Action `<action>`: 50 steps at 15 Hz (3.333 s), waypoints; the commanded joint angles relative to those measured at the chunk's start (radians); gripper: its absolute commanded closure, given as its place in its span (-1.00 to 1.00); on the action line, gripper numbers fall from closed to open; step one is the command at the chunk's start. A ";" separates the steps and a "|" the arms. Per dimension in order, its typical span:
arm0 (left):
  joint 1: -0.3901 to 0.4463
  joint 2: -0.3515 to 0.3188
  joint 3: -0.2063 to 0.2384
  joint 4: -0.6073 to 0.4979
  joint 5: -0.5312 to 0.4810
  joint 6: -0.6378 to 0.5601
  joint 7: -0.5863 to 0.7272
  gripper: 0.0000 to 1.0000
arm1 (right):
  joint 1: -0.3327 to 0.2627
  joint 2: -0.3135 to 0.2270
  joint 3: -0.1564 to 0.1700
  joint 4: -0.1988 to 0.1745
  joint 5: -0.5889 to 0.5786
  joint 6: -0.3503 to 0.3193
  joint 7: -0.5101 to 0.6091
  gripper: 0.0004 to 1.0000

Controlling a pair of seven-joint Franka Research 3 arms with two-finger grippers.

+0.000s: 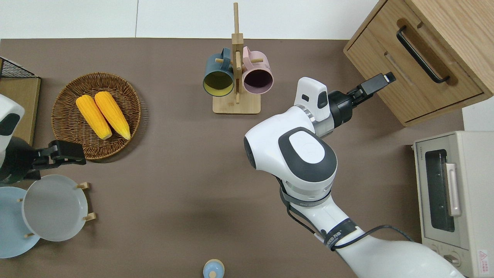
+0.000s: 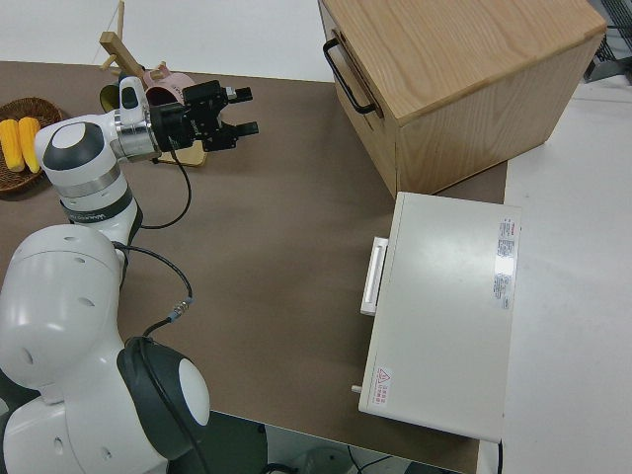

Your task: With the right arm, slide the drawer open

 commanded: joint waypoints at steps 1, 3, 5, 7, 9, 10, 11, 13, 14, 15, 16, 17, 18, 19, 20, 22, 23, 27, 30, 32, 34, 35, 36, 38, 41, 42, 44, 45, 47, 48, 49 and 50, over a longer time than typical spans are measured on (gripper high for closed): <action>-0.001 -0.008 0.004 0.004 -0.001 -0.017 0.009 -0.99 | -0.057 -0.001 0.009 -0.019 -0.069 0.065 -0.039 -0.94; -0.001 -0.008 0.004 0.004 -0.001 -0.017 0.009 -0.99 | -0.083 0.005 0.009 -0.019 -0.116 0.102 -0.039 -0.93; -0.001 -0.008 0.004 0.004 -0.001 -0.015 0.009 -0.99 | -0.101 0.009 0.002 -0.017 -0.145 0.130 -0.039 -0.92; -0.001 -0.008 0.004 0.004 -0.001 -0.015 0.009 -0.99 | -0.105 0.023 -0.024 -0.017 -0.197 0.156 -0.039 -0.92; -0.001 -0.008 0.004 0.004 -0.001 -0.015 0.009 -0.99 | -0.106 0.040 -0.047 -0.017 -0.233 0.162 -0.033 -0.92; -0.001 -0.008 0.004 0.004 -0.001 -0.017 0.009 -0.99 | -0.106 0.048 -0.060 -0.017 -0.260 0.170 -0.031 -0.92; -0.001 -0.008 0.004 0.004 -0.001 -0.017 0.009 -0.99 | -0.106 0.055 -0.067 -0.016 -0.279 0.184 -0.028 -0.92; -0.001 -0.008 0.004 0.004 -0.001 -0.015 0.009 -0.99 | -0.106 0.071 -0.087 -0.016 -0.300 0.197 -0.004 -0.92; -0.001 -0.008 0.004 0.004 -0.001 -0.017 0.009 -0.99 | -0.106 0.071 -0.087 -0.016 -0.304 0.204 0.001 -0.92; -0.001 -0.008 0.004 0.004 -0.001 -0.015 0.009 -0.99 | -0.106 0.071 -0.087 -0.016 -0.304 0.205 0.001 -0.88; -0.001 -0.008 0.004 0.004 -0.001 -0.015 0.009 -0.99 | -0.106 0.072 -0.087 -0.013 -0.305 0.207 0.004 -0.83; -0.001 -0.008 0.004 0.004 -0.001 -0.015 0.009 -0.99 | -0.106 0.074 -0.089 -0.010 -0.305 0.217 0.015 -0.77; -0.001 -0.008 0.004 0.004 -0.001 -0.015 0.009 -0.99 | -0.106 0.075 -0.101 -0.010 -0.305 0.239 0.028 -0.77; -0.001 -0.008 0.004 0.004 -0.001 -0.017 0.009 -0.99 | -0.106 0.075 -0.118 -0.008 -0.311 0.256 0.038 -0.77; -0.001 -0.008 0.004 0.004 -0.001 -0.015 0.009 -0.99 | -0.106 0.075 -0.124 -0.010 -0.320 0.271 0.041 -0.77; -0.001 -0.008 0.004 0.004 -0.001 -0.015 0.009 -0.99 | -0.108 0.078 -0.143 -0.007 -0.336 0.294 0.048 -0.77; -0.001 -0.008 0.004 0.004 -0.001 -0.017 0.009 -0.99 | -0.108 0.078 -0.146 -0.007 -0.336 0.303 0.048 -0.77; -0.001 -0.008 0.004 0.004 -0.001 -0.017 0.009 -0.99 | -0.117 0.085 -0.147 -0.002 -0.339 0.316 0.062 -0.65; -0.001 -0.008 0.004 0.004 -0.001 -0.017 0.009 -0.99 | -0.123 0.085 -0.146 -0.004 -0.347 0.326 0.111 0.18; -0.001 -0.008 0.004 0.004 -0.001 -0.015 0.009 -0.99 | -0.118 0.083 -0.144 -0.004 -0.336 0.319 0.119 0.83; -0.001 -0.008 0.004 0.004 -0.001 -0.017 0.009 -0.99 | -0.115 0.083 -0.141 -0.004 -0.333 0.311 0.123 1.00; -0.001 -0.008 0.004 0.004 -0.001 -0.015 0.009 -0.99 | -0.115 0.083 -0.141 -0.004 -0.333 0.311 0.128 1.00; -0.001 -0.008 0.004 0.004 -0.001 -0.015 0.009 -0.99 | -0.115 0.083 -0.141 -0.004 -0.333 0.311 0.130 1.00; -0.001 -0.008 0.004 0.004 -0.001 -0.015 0.009 -0.99 | -0.114 0.083 -0.137 -0.004 -0.331 0.308 0.128 1.00; -0.001 -0.008 0.004 0.004 -0.001 -0.015 0.009 -0.99 | -0.108 0.080 -0.118 -0.004 -0.317 0.284 0.125 1.00; -0.001 -0.008 0.004 0.004 -0.001 -0.015 0.009 -0.99 | -0.108 0.080 -0.101 -0.004 -0.302 0.267 0.117 1.00; -0.001 -0.008 0.004 0.004 -0.001 -0.015 0.009 -0.99 | -0.105 0.078 -0.071 -0.004 -0.278 0.215 0.111 1.00; -0.001 -0.008 0.004 0.004 -0.001 -0.017 0.009 -0.99 | -0.102 0.077 -0.054 -0.004 -0.271 0.190 0.110 1.00; -0.001 -0.008 0.004 0.004 -0.001 -0.015 0.009 -0.99 | -0.097 0.075 -0.015 -0.002 -0.236 0.129 0.090 1.00; -0.001 -0.008 0.004 0.004 -0.001 -0.015 0.009 -0.99 | -0.091 0.074 0.003 -0.002 -0.224 0.101 0.079 1.00; -0.001 -0.008 0.004 0.004 -0.001 -0.015 0.009 -0.99 | -0.085 0.072 0.029 -0.002 -0.209 0.055 0.073 1.00; -0.001 -0.008 0.004 0.004 -0.001 -0.015 0.009 -0.99 | -0.079 0.072 0.049 0.004 -0.196 0.029 0.071 1.00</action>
